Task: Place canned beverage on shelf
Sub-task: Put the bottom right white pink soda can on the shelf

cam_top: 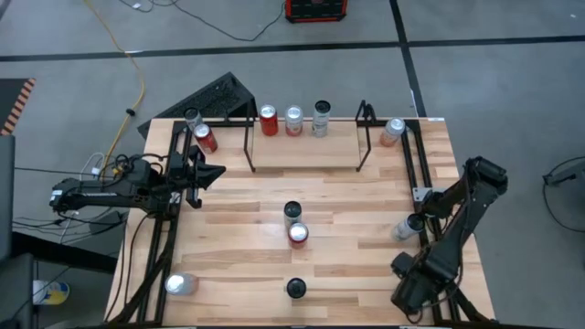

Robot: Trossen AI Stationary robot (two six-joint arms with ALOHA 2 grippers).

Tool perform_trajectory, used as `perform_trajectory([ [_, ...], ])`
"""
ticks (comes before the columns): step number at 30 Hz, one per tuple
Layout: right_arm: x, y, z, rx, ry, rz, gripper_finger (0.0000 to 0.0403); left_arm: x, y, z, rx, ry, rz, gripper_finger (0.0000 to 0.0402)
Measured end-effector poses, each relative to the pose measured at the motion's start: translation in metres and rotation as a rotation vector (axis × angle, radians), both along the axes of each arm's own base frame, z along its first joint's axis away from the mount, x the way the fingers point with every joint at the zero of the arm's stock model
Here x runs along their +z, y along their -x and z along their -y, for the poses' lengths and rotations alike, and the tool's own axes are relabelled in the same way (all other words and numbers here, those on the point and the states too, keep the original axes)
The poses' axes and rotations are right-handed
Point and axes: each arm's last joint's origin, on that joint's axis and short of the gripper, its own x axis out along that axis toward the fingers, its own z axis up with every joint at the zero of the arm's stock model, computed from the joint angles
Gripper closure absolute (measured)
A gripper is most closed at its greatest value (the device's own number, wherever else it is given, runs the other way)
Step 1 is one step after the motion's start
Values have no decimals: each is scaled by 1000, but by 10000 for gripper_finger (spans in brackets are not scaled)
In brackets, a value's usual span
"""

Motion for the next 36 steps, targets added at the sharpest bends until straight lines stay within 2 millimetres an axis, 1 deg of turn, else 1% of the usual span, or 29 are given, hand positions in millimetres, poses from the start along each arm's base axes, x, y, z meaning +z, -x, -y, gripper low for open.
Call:
perform_trajectory([
  [4, 15, -19, 14, -35, -7, 30, 190, 0, 0, 0, -1, 1, 0, 401],
  [7, 30, -34, 27, -34, -20, 77, 190, 0, 0, 0, -1, 2, 0, 401],
  [11, 52, -54, 53, -20, -8, 155, 188, 0, 0, 0, -1, 2, 0, 401],
  [14, 67, -68, 79, -28, 23, 205, 188, 0, 0, 0, -2, 2, -2, 401],
  [18, 84, -84, 120, -45, 47, 253, 188, -1, 0, 1, -17, -13, -11, 401],
  [22, 90, -99, 167, -67, 42, 315, 187, -1, 0, 1, -23, -20, -12, 401],
  [26, 93, -110, 220, -91, 61, 403, 186, -1, 0, 1, -22, -22, -12, 401],
  [31, 94, -111, 283, -193, 115, 492, 186, -1, 0, 1, -17, -40, -15, 401],
  [36, 95, -100, 334, -280, 167, 555, 186, -1, 0, 1, -6, -72, -22, 401],
])
